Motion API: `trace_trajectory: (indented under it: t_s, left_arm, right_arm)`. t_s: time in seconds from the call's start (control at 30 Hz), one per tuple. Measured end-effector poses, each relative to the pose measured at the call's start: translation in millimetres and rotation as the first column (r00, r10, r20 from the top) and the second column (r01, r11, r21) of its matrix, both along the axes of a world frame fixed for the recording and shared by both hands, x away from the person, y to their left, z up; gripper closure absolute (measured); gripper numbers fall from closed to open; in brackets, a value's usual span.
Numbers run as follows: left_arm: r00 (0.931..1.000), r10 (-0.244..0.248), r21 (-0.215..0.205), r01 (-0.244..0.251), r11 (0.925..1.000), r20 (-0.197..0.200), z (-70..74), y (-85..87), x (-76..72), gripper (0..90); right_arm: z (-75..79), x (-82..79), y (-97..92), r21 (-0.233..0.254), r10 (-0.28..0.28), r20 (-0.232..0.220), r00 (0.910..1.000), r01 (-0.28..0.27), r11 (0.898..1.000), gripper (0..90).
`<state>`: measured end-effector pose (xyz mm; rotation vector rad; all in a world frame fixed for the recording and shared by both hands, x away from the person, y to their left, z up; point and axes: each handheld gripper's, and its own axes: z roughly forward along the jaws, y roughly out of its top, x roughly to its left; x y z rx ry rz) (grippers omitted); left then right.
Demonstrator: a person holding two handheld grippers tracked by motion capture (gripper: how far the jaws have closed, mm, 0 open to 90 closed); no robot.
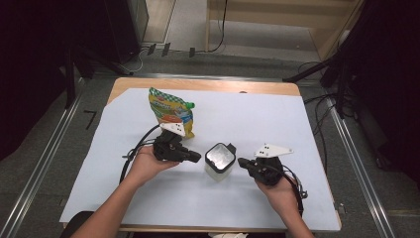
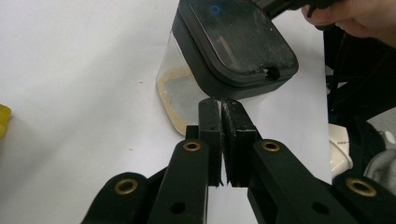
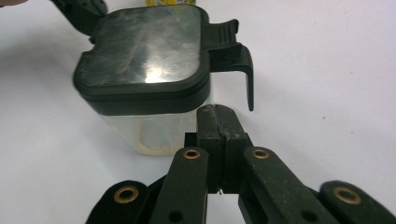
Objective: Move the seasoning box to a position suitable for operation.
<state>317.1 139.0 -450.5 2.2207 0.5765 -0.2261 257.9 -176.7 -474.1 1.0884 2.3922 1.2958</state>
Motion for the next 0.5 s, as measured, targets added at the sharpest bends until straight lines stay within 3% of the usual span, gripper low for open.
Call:
trace_trajectory:
  t_s: [0.17,0.27,0.4,0.5]
  left_arm:
    - [0.9998,-0.007,0.014,0.007,0.9999,0.017,-3.8,-2.1,-2.7,87.7]
    - [0.9997,-0.016,0.027,0.015,0.9995,0.018,-5.3,-3.3,-3.5,87.7]
    - [0.9995,-0.022,0.008,0.022,0.9997,0.023,-8.7,-8.6,-7.3,87.6]
    - [0.999,-0.02,0.04,0.019,0.999,0.039,-12.3,-13.0,-7.8,84.9]
  right_arm:
    - [-4.2,7.8,4.2,0.008,0.002,-0.02,0.9998,-0.002,1.0,90.0]
    - [-6.6,10.3,8.7,-0.015,-0.003,-0.01,0.9999,0.003,1.0,90.0]
    - [-8.4,12.8,9.7,-0.013,-0.004,-0.016,0.9999,0.003,1.0,90.0]
    - [-10.0,13.7,11.9,-0.026,-0.001,-0.008,1.0,0.001,1.0,90.0]
